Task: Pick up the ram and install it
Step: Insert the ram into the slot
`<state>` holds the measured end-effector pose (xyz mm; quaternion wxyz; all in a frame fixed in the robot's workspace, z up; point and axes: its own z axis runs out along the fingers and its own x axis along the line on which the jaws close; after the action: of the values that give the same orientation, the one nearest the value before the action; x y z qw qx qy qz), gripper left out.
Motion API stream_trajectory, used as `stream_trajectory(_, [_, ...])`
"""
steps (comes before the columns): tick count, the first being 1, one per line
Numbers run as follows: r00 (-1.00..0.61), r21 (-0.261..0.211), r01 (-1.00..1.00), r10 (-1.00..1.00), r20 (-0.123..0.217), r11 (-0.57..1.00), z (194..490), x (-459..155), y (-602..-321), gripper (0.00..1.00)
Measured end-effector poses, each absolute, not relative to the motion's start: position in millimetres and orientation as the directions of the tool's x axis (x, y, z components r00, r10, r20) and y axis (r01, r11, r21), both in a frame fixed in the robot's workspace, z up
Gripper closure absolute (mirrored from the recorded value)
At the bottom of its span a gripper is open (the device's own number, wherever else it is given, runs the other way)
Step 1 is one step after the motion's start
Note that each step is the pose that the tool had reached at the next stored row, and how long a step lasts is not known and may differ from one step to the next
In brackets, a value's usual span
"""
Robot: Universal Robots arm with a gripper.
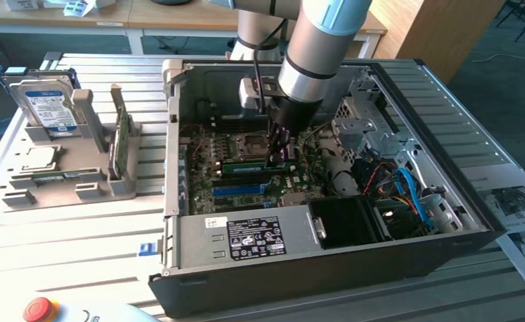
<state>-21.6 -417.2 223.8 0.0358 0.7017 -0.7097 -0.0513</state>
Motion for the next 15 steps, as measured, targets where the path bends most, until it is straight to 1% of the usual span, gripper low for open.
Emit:
stream_trajectory(2, [-0.013, 0.123, -0.992, -1.000, -0.021, 0.010, 223.7, -21.6, -417.2, 0.87])
stream_trajectory(3, [-0.013, 0.123, -0.992, -1.000, -0.021, 0.010, 223.7, -21.6, -417.2, 0.82])
stream_trajectory(4, [-0.013, 0.123, -0.992, -1.000, -0.021, 0.010, 223.7, -21.6, -417.2, 0.82])
stream_trajectory(5, [-0.013, 0.123, -0.992, -1.000, -0.021, 0.010, 223.7, -21.6, -417.2, 0.75])
stream_trajectory(15, [-0.013, 0.123, -0.992, -1.000, -0.021, 0.010, 223.7, -21.6, -417.2, 0.75])
